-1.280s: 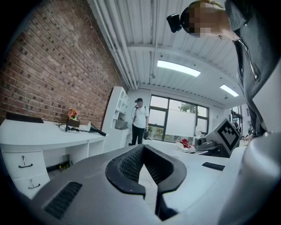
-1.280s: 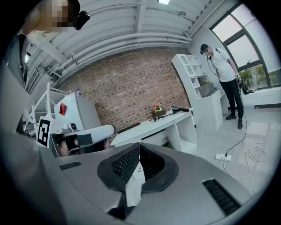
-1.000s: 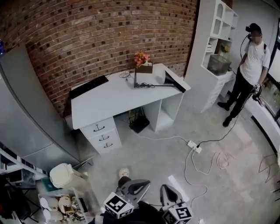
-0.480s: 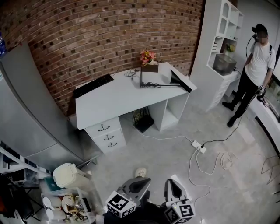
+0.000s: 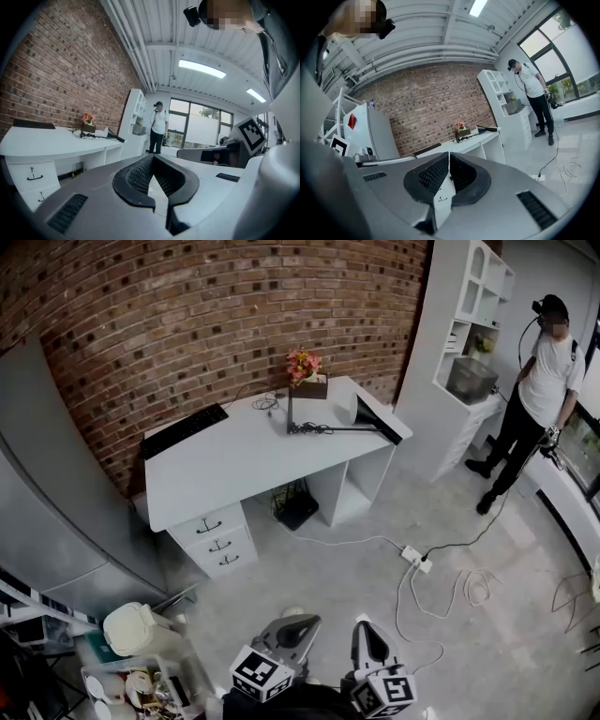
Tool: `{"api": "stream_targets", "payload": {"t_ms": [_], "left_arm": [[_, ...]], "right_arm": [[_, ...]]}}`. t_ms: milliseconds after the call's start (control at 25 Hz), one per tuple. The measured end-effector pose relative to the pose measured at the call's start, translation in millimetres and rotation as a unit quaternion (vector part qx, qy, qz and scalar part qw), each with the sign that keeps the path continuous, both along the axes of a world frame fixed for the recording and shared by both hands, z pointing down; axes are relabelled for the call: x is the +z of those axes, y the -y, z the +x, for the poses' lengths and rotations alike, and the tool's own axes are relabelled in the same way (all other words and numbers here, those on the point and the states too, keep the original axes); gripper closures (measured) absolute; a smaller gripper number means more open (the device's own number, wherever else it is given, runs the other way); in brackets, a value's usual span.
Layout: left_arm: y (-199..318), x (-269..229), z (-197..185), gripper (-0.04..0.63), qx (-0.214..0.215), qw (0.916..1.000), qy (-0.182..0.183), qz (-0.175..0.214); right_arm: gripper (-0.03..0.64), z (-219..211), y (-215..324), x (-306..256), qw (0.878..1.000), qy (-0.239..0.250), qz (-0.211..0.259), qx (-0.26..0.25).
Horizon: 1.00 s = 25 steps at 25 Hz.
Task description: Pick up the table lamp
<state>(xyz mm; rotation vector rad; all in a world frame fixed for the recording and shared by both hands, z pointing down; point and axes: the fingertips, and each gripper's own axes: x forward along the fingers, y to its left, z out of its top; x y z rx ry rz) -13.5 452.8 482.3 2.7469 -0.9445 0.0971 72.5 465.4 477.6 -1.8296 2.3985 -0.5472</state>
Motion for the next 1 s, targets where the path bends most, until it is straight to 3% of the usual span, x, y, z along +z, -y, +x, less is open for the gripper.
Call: {"api": "stream_targets", "payload": {"t_ms": [720, 1000], "left_arm": [[138, -16, 9, 0.591, -0.008, 0.9998, -0.008, 0.013], [182, -14, 7, 0.591, -0.013, 0.9999, -0.003, 0.011]], "right_arm": [[0.603, 10, 141, -29, 1.0, -0.005, 0.023, 0.0], [0.603, 16, 182, -22, 1.0, 0.001, 0.009, 0.009]]}}
